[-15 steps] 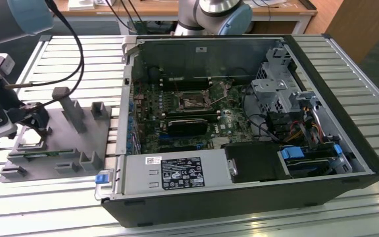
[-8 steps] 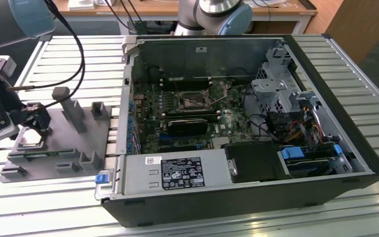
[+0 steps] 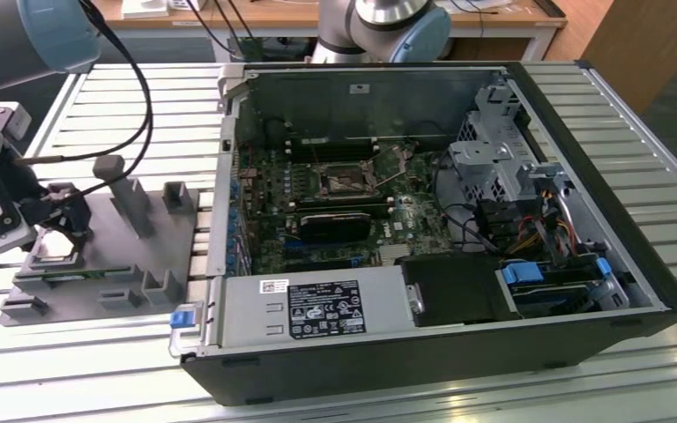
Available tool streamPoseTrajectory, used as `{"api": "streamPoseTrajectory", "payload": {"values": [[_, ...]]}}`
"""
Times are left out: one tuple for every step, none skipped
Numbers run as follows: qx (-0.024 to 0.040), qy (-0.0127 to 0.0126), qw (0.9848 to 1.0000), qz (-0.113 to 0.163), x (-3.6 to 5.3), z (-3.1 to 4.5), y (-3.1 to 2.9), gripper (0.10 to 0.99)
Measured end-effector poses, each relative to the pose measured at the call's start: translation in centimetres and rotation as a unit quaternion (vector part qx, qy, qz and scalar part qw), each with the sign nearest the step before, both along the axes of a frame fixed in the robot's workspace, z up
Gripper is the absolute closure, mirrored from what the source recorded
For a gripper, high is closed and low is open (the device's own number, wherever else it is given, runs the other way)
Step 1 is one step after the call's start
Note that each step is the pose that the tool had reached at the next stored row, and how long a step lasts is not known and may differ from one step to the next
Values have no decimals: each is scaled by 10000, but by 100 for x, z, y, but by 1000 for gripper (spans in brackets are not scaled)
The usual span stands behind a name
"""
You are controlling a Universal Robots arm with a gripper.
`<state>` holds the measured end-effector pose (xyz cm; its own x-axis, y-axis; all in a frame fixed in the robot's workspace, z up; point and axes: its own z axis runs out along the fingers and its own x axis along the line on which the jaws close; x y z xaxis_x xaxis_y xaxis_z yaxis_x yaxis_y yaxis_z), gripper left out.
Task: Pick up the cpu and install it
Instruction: 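Pick up the cpu and move it towards the insertion slot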
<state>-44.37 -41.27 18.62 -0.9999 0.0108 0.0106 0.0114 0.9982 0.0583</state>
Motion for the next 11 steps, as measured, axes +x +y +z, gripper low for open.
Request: {"api": "streamPoseTrajectory", "payload": {"values": [[3,0,10000,0,0,-4,0,384],[5,0,10000,0,0,-7,0,384],[6,1,10000,0,0,-8,-1,451],[6,0,10000,1,1,-11,-1,451],[7,0,10000,0,0,-13,0,451],[7,0,10000,0,0,-14,0,451],[7,0,10000,1,1,-15,0,451],[7,0,10000,2,1,-15,0,451],[7,0,10000,2,1,-15,0,451],[7,0,10000,3,1,-16,0,451],[7,0,10000,2,1,-15,1,467]]}}
